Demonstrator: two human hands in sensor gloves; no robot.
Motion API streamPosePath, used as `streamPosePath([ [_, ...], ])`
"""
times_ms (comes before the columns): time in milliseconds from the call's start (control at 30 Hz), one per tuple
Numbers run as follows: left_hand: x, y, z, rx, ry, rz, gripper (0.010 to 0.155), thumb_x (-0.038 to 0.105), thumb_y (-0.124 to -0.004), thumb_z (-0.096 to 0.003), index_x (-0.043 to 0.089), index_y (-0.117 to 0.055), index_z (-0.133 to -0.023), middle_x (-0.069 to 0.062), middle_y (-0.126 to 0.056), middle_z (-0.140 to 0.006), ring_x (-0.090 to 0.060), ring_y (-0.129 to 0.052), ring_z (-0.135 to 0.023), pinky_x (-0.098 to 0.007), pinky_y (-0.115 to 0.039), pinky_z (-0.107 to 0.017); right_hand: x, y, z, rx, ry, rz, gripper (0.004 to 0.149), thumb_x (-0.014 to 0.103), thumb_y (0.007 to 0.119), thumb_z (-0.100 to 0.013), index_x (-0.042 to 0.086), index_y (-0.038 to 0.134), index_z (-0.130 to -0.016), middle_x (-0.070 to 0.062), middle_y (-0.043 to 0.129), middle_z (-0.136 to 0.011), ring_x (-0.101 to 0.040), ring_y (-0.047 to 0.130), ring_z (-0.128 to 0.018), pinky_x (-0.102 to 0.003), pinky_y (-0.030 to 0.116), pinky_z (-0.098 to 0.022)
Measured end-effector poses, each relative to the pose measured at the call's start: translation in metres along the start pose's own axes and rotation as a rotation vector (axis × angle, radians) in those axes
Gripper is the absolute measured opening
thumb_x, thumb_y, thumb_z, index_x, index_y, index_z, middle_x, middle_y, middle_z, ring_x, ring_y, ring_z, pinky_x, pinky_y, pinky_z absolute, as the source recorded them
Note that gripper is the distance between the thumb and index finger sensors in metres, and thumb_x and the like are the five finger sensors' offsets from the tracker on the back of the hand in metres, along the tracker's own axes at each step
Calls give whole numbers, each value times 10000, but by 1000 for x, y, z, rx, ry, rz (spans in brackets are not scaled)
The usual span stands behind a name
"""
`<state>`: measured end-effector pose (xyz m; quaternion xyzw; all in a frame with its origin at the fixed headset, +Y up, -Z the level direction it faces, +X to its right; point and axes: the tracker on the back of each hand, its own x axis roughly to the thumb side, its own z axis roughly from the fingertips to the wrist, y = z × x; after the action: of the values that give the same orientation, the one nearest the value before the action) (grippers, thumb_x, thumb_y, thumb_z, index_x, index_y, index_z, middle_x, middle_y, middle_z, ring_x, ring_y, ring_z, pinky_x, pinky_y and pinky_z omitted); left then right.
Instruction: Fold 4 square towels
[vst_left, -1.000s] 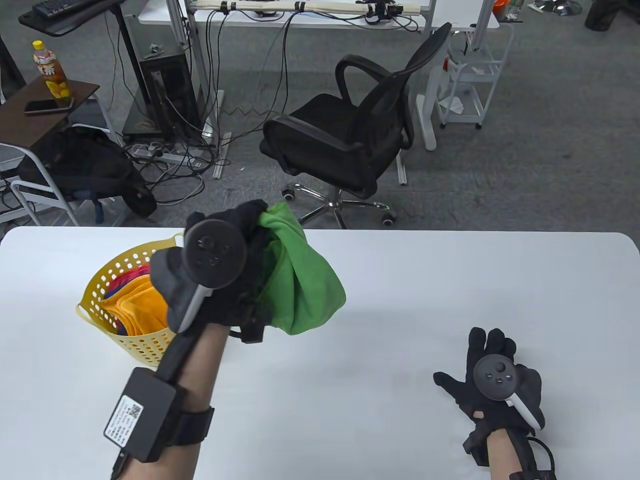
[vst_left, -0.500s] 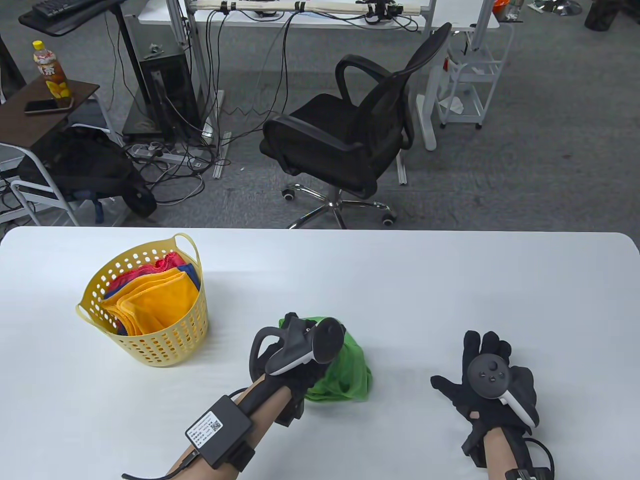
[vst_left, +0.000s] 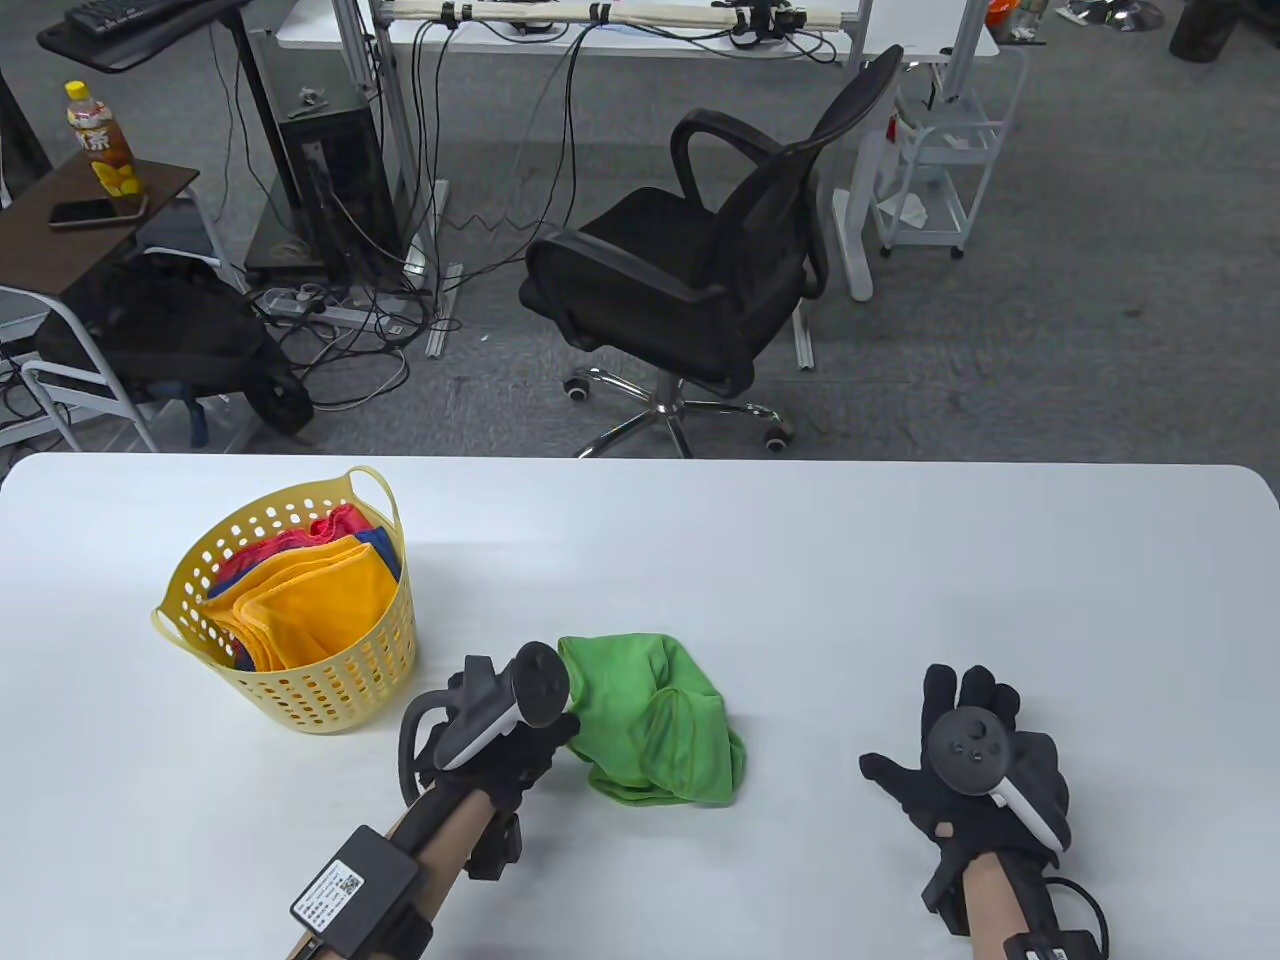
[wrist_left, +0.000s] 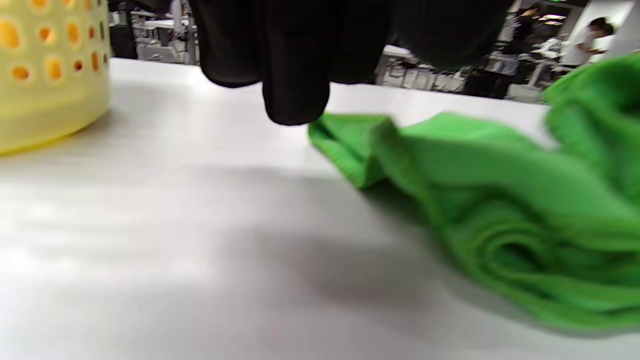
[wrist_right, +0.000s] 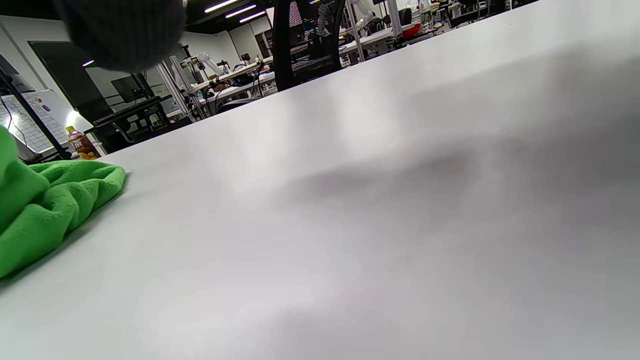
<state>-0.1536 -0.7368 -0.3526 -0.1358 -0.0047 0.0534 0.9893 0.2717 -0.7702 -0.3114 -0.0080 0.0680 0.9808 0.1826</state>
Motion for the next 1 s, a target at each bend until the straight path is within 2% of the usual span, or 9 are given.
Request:
streamPosePath([
  [67, 0, -4, -4, -16, 8, 16, 653, 595, -725, -473, 317, -694, -1063, 3, -837, -1058, -319, -688, -1107, -588, -443, -866, 0, 0, 0, 1, 0, 1, 1078, 582, 759, -453, 85, 28, -1068, -387, -56, -1057, -617, -4, -906, -836, 144, -521],
  [167, 10, -7, 4, -22, -136, 54, 700, 600, -758, -453, 382, -601, -1100, 23, -649, -1181, -356, -471, -1191, -618, -338, -878, 0, 0, 0, -1, 1, 1, 1075, 581, 758, -454, 85, 28, -1068, -387, -55, -1057, -616, -5, -907, -836, 144, -522],
  [333, 40, -3, 24, 118, -185, -54, 615, 584, -778, -455, 417, -702, -1042, 41, -709, -1148, -323, -517, -1189, -603, -338, -889, -2, 1, -3, 4, 13, -1, 1073, 581, 755, -456, 87, 26, -1068, -385, -60, -1056, -614, -9, -907, -836, 139, -521],
  [433, 53, -6, 7, 36, -131, -57, 620, 574, -757, -471, 402, -692, -1063, 11, -687, -1162, -341, -494, -1189, -612, -328, -884, -2, 3, -3, 11, 17, 9, 1069, 581, 753, -457, 87, 27, -1068, -386, -60, -1055, -614, -9, -905, -835, 140, -521],
  [567, 65, -20, -10, -124, -136, 75, 627, 561, -777, -472, 401, -689, -1072, -27, -615, -1195, -373, -394, -1195, -625, -289, -876, 1, 0, 0, 2, 5, 5, 1071, 581, 753, -458, 85, 27, -1069, -386, -59, -1056, -616, -10, -905, -835, 140, -521],
  [667, 75, -22, -13, -97, -133, 88, 424, 467, -770, -515, 421, -823, -934, -9, -663, -1165, -362, -425, -1186, -623, -303, -870, 7, -4, 4, -24, -30, -17, 1064, 580, 753, -459, 85, 37, -1071, -384, -47, -1061, -614, 1, -910, -834, 145, -522],
  [800, 84, -2, -2, -39, -169, 112, 413, 443, -738, -514, 388, -814, -917, 40, -827, -1062, -315, -605, -1159, -628, -353, -868, 26, -13, 10, -84, -123, -86, 1044, 574, 750, -466, 78, 65, -1079, -385, -12, -1074, -616, 34, -920, -835, 165, -525],
  [900, 87, 27, 7, -17, -209, 225, 413, 411, -735, -508, 352, -823, -908, 54, -980, -870, -233, -817, -1047, -625, -409, -862, 46, -20, 18, -138, -206, -119, 1015, 565, 745, -474, 70, 107, -1089, -386, 57, -1094, -621, 112, -946, -835, 195, -530],
  [1000, 91, 62, 16, 9, -241, 344, 414, 403, -735, -508, 324, -828, -904, 72, -1017, -776, -191, -883, -982, -604, -450, -862, 62, -24, 27, -192, -270, -179, 977, 560, 740, -480, 52, 189, -1106, -387, 164, -1119, -625, 210, -968, -838, 226, -534],
])
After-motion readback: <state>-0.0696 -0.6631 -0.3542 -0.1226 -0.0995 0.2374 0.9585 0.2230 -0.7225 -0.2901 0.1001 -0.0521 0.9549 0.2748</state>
